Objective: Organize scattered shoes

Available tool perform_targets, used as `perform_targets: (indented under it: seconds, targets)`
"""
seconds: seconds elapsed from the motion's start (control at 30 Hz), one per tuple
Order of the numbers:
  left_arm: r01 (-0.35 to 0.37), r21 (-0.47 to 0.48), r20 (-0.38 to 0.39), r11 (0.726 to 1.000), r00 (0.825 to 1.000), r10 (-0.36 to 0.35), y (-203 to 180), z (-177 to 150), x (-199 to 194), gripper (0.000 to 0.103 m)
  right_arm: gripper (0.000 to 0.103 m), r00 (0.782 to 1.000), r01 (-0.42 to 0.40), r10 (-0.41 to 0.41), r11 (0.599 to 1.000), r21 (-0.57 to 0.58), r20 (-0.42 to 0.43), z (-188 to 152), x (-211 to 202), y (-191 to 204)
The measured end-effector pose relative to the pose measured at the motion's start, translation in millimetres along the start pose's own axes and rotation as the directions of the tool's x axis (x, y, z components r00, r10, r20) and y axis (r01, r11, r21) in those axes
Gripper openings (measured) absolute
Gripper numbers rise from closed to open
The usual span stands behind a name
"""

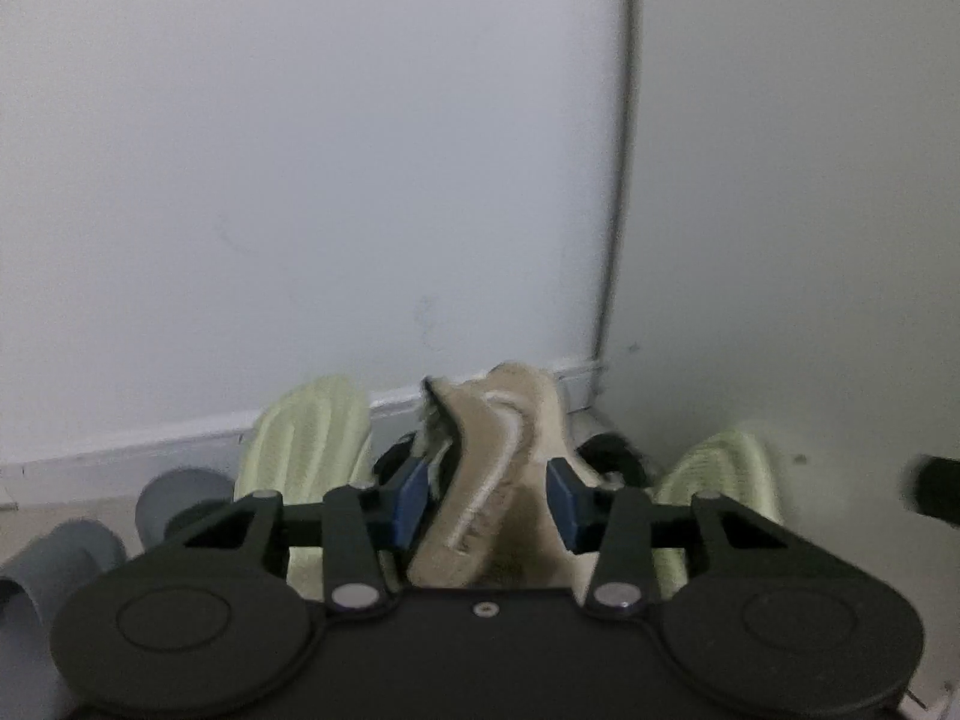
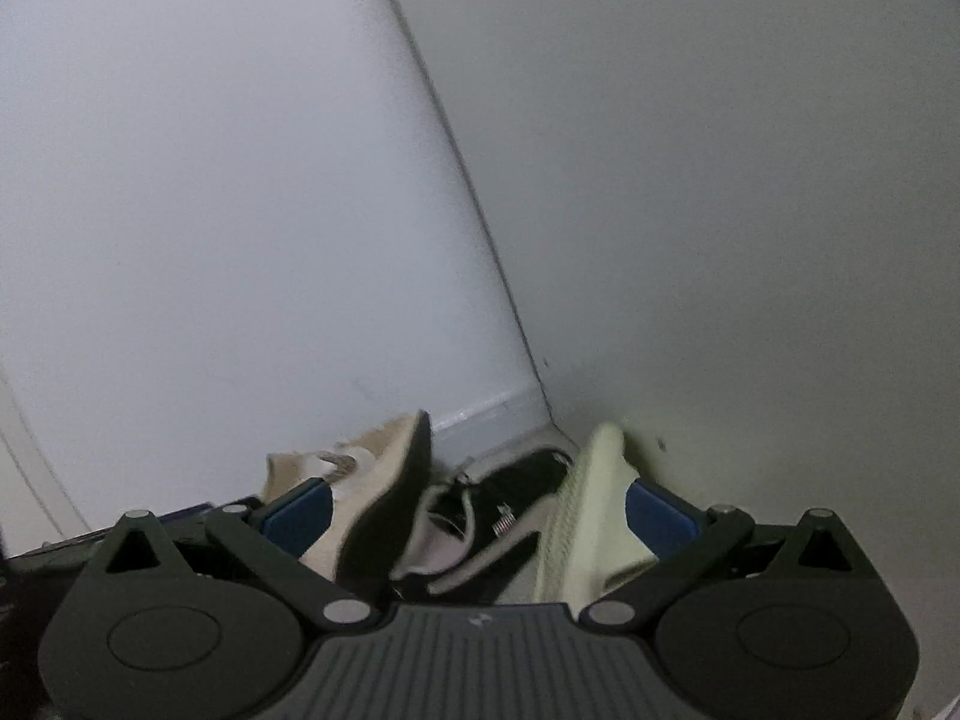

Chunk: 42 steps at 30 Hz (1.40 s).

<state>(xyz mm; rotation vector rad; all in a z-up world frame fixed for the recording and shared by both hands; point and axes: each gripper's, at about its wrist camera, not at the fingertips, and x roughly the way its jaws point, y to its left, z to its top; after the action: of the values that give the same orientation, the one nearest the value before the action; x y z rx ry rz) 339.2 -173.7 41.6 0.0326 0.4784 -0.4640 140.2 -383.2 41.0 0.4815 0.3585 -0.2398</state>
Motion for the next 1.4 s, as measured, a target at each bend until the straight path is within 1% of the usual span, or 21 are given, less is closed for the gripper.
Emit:
perform_targets:
  seconds: [0.07,0.13,0.23,0.37,0.47,0.53,0.63,0.73,0.77,0.8,0.83,0.9,0.93,0.97,1.0,1.03,1.07,1.17,1.27,1.37,1.4]
  targets:
    - [0.028,-0.043,-0.009,0.999,1.000,-0.028,6.5,-0.3,11.5,0.051,0.103,1.000,-0.013,0.014,0.998,0.055,-0.025,0.2,2.5,-7.6]
    - [0.098,-0.107,-0.039,0.989,0.994,-0.102,13.7,0.5,26.0,0.055,0.103,0.998,-0.030,0.035,0.994,0.108,-0.048,-0.5,5.3,-14.0]
    - [0.140,-0.175,-0.068,0.975,0.986,-0.153,16.3,-2.1,43.0,0.059,0.103,0.996,-0.033,0.046,0.986,0.166,-0.079,-2.6,15.6,-19.2]
    - [0.148,-0.287,-0.031,0.947,0.986,-0.163,17.4,-10.1,43.8,0.048,0.103,0.991,-0.029,0.056,0.976,0.216,-0.121,-7.0,31.2,-17.4]
    - [0.148,-0.394,0.000,0.907,0.987,-0.161,23.6,-15.1,38.6,0.038,0.103,0.989,-0.031,0.065,0.970,0.242,-0.135,-8.8,40.7,-15.8]
    - [0.144,-0.448,0.026,0.883,0.989,-0.148,25.4,-16.5,33.0,0.038,0.103,0.989,-0.025,0.061,0.967,0.255,-0.134,-9.3,39.4,-17.8]
    - [0.144,-0.408,0.066,0.902,0.990,-0.128,14.5,-14.7,13.8,0.036,0.103,0.990,-0.014,0.053,0.960,0.279,-0.132,-8.7,38.2,-23.5]
    - [0.177,-0.429,0.119,0.886,0.983,-0.139,11.2,-9.4,-20.5,0.034,0.103,0.991,-0.013,0.057,0.940,0.341,-0.121,-6.6,34.0,-32.2]
    - [0.184,-0.438,0.134,0.880,0.981,-0.138,13.4,-5.2,-30.9,0.029,0.103,0.991,-0.022,0.069,0.931,0.365,-0.115,-6.5,33.7,-34.8]
    - [0.193,-0.447,0.161,0.874,0.978,-0.134,15.1,-2.4,-44.2,0.008,0.103,0.991,-0.031,0.079,0.922,0.386,-0.109,-6.2,33.2,-36.9]
    - [0.207,-0.455,0.201,0.866,0.971,-0.126,16.1,-1.5,-60.8,0.000,0.103,0.990,-0.040,0.089,0.916,0.399,-0.106,-5.6,32.2,-38.3]
    - [0.251,-0.466,0.296,0.848,0.948,-0.118,20.7,4.0,-103.8,0.000,0.103,0.990,-0.049,0.098,0.910,0.412,-0.099,-5.0,29.6,-39.3]
    - [0.255,-0.469,0.303,0.846,0.946,-0.117,20.0,8.9,-110.5,0.000,0.103,0.990,-0.051,0.099,0.908,0.415,-0.096,-4.8,28.6,-39.4]
    - [0.246,-0.457,0.306,0.855,0.946,-0.109,17.6,12.4,-117.2,0.000,0.103,0.991,-0.051,0.098,0.908,0.416,-0.095,-4.6,27.8,-39.3]
    - [0.220,-0.423,0.298,0.879,0.950,-0.094,14.8,10.6,-126.4,0.000,0.103,0.991,-0.052,0.099,0.907,0.418,-0.092,-4.3,26.7,-39.1]
    - [0.190,-0.395,0.282,0.899,0.956,-0.079,11.8,6.9,-130.1,0.000,0.103,0.991,-0.056,0.103,0.905,0.422,-0.090,-3.8,25.3,-38.8]
    - [0.173,-0.385,0.256,0.907,0.964,-0.075,10.5,0.9,-130.9,0.000,0.103,0.990,-0.065,0.113,0.902,0.426,-0.087,-3.3,24.7,-38.4]
    - [0.174,-0.400,0.183,0.900,0.977,-0.108,10.3,-21.3,-128.0,0.000,0.103,0.989,-0.080,0.126,0.900,0.429,-0.081,-1.9,22.4,-38.6]
    - [0.148,-0.330,0.080,0.932,0.988,-0.129,-2.9,-50.3,-123.4,0.000,0.103,0.992,-0.067,0.104,0.905,0.420,-0.067,2.0,14.1,-42.6]
    - [0.148,-0.281,-0.009,0.948,0.988,-0.157,-16.5,-70.0,-105.6,0.005,0.103,0.996,-0.049,0.078,0.898,0.436,-0.048,7.8,8.3,-51.2]
    - [0.156,-0.266,-0.040,0.951,0.984,-0.173,-23.0,-77.2,-97.5,0.009,0.103,0.997,-0.041,0.069,0.896,0.442,-0.047,8.7,7.6,-53.3]
